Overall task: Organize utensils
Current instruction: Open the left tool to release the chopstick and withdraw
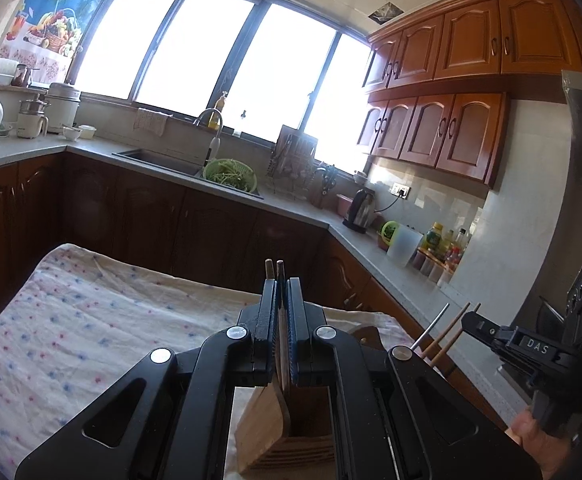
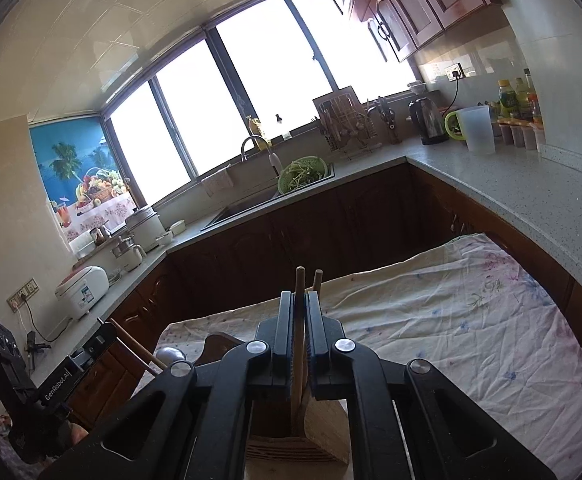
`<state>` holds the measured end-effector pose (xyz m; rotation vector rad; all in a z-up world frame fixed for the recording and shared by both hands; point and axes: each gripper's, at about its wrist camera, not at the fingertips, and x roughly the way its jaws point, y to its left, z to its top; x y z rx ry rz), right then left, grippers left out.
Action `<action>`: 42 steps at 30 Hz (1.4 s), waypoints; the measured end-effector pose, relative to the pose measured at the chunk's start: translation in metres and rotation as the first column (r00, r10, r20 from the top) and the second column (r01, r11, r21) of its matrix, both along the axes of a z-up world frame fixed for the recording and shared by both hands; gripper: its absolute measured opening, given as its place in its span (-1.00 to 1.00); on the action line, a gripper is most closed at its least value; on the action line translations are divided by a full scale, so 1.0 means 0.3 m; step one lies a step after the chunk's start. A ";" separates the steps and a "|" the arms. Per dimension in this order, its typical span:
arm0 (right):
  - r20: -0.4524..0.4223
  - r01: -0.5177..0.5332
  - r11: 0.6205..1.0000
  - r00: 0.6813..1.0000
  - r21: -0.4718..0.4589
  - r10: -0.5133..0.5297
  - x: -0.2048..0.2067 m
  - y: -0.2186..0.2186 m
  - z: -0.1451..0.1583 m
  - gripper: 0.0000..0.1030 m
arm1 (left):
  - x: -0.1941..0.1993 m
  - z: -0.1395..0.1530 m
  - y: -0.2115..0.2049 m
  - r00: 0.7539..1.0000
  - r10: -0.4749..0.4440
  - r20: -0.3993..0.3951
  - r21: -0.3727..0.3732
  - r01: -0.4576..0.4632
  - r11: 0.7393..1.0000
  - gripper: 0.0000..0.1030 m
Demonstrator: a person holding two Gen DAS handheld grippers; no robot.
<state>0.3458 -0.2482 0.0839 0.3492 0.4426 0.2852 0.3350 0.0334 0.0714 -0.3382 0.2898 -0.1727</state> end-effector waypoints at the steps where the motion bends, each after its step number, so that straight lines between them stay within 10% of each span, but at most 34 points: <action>1: -0.008 0.000 1.000 1.000 -0.002 0.000 0.003 0.003 -0.007 -0.89 | 0.002 -0.006 -0.005 1.000 -0.006 -0.008 0.005 0.006 1.000 -0.93; 17: -0.028 0.002 1.000 1.000 -0.012 -0.002 0.010 0.009 -0.008 -0.88 | 0.016 0.001 -0.018 0.998 -0.040 -0.055 0.032 0.042 0.999 -0.91; 24: -0.029 0.004 1.000 1.000 0.001 -0.004 0.000 -0.003 0.000 -0.50 | -0.001 0.010 0.002 0.997 -0.033 -0.068 0.019 0.035 0.999 -0.86; 26: -0.024 0.008 1.000 1.000 0.008 -0.008 -0.010 -0.007 0.005 -0.08 | -0.009 0.008 0.009 0.997 -0.023 -0.075 0.019 0.025 1.000 -0.65; 37: -0.012 0.006 0.999 1.000 0.053 -0.006 -0.052 -0.034 0.008 0.64 | -0.070 -0.001 0.042 0.995 0.017 -0.096 0.013 -0.016 1.000 0.48; 42: -0.008 0.002 0.998 1.000 0.059 -0.001 -0.082 -0.038 0.009 0.83 | -0.106 0.002 0.048 0.995 0.027 -0.095 0.026 -0.024 0.999 0.63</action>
